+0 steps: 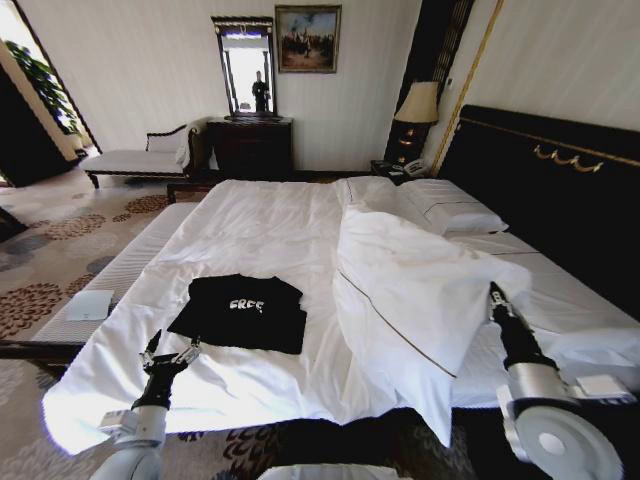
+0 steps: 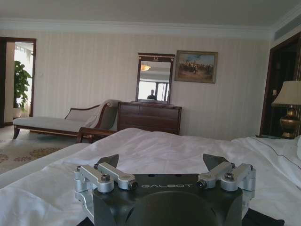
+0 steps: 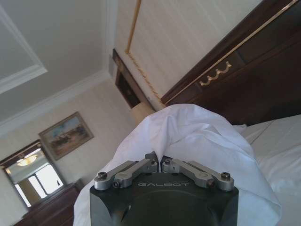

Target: Fold the clothes on the bed.

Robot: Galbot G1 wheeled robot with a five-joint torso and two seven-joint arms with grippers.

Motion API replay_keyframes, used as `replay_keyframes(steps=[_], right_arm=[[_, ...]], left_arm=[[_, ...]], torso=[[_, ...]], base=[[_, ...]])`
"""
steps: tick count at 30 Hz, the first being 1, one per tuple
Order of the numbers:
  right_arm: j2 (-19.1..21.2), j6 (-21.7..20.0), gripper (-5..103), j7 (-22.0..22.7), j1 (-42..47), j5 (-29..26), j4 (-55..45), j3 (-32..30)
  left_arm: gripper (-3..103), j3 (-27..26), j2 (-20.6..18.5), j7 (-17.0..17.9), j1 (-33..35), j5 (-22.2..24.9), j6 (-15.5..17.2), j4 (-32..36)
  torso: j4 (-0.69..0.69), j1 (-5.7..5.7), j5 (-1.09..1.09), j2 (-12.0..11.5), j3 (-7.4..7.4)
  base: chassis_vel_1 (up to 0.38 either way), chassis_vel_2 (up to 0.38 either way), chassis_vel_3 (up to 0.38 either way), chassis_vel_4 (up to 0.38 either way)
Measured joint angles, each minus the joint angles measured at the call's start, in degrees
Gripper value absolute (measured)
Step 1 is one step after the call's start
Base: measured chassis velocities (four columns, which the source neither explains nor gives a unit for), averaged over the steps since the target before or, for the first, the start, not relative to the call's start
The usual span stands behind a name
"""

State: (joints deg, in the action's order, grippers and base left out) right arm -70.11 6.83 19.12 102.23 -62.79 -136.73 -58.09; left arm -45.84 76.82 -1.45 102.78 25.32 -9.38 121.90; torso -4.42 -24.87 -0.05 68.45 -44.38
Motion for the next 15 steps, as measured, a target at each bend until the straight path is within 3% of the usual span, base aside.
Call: replay_keyframes(steps=[3, 6, 8, 15], right_arm=[[0.17, 0.52, 0, 3.61, 0.81, 1.44, -0.55, -0.55], [0.31, 1.32, 0, 10.04, 2.45, 3.42, -0.85, -1.79], [0.08, 1.46, 0, 11.29, 3.01, 3.65, -0.85, -2.28], [-3.65, 2.43, 0, 20.15, 8.09, 5.14, 1.79, -4.1]], left_arm=[[100, 0.14, 0.12, 0.01, -0.22, 0.01, 0.01, -0.21], [100, 0.2, 0.44, 0.06, -0.75, 0.11, 0.02, -0.63], [100, 0.2, 0.52, 0.06, -0.84, 0.19, 0.02, -0.7], [100, 0.18, 1.73, 0.22, -1.62, 0.58, -0.13, -1.67]], torso=[[0.01, 0.0, 0.0, 0.0, 0.0], [0.02, 0.0, 0.0, -0.01, 0.0], [0.03, 0.0, 0.01, -0.01, 0.0], [0.0, 0.0, 0.01, 0.0, 0.0]], base=[[0.0, 0.0, 0.0, 0.0], [0.0, 0.0, 0.0, 0.0], [0.0, 0.0, 0.0, 0.0], [0.0, 0.0, 0.0, 0.0]])
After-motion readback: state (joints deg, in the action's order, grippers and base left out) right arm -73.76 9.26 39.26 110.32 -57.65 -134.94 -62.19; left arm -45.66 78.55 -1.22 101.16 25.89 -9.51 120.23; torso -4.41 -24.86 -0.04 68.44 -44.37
